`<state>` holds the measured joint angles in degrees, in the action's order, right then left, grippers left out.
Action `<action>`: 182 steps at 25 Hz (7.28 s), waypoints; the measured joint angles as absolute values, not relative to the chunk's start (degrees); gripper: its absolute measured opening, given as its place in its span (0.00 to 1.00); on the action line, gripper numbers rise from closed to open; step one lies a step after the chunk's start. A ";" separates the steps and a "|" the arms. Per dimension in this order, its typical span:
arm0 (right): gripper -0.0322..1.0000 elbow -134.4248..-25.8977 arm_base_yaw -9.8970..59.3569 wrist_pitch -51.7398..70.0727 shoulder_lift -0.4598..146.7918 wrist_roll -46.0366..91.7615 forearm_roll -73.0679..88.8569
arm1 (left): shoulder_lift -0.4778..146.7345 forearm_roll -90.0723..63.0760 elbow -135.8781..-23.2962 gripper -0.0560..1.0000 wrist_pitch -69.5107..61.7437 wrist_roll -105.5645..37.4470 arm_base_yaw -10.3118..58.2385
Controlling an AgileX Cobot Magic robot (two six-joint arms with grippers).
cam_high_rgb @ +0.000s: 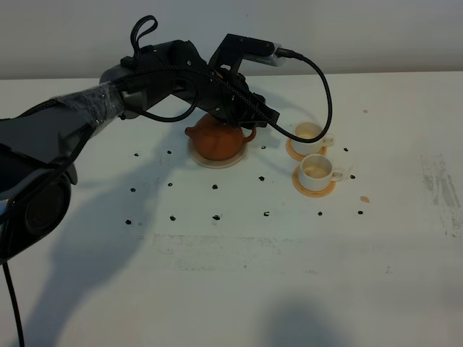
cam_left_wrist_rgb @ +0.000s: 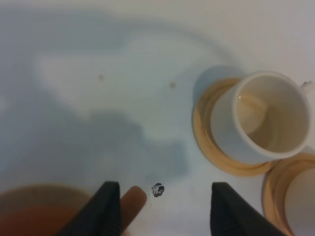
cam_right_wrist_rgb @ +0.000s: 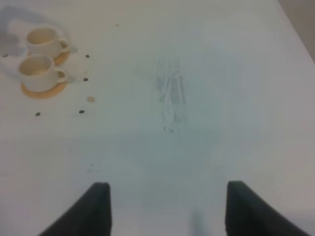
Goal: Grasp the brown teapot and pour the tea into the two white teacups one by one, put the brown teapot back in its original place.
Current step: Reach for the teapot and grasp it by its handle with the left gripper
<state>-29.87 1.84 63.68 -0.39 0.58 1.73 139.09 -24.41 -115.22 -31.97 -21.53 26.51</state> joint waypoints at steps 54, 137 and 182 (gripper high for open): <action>0.50 -29.87 1.84 63.68 -0.39 0.58 1.73 | 139.90 -23.04 -115.28 0.44 -30.07 -22.74 26.64; 0.50 -29.87 1.84 63.68 -0.39 0.58 1.73 | 142.85 -26.37 -120.90 0.44 -37.65 -24.31 28.62; 0.50 -29.87 1.84 63.68 -0.39 0.58 1.73 | 142.16 -24.36 -120.90 0.44 -36.31 -25.85 28.62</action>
<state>-29.87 1.84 63.68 -0.39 0.58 1.73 142.16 -24.36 -120.90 -36.31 -25.85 28.62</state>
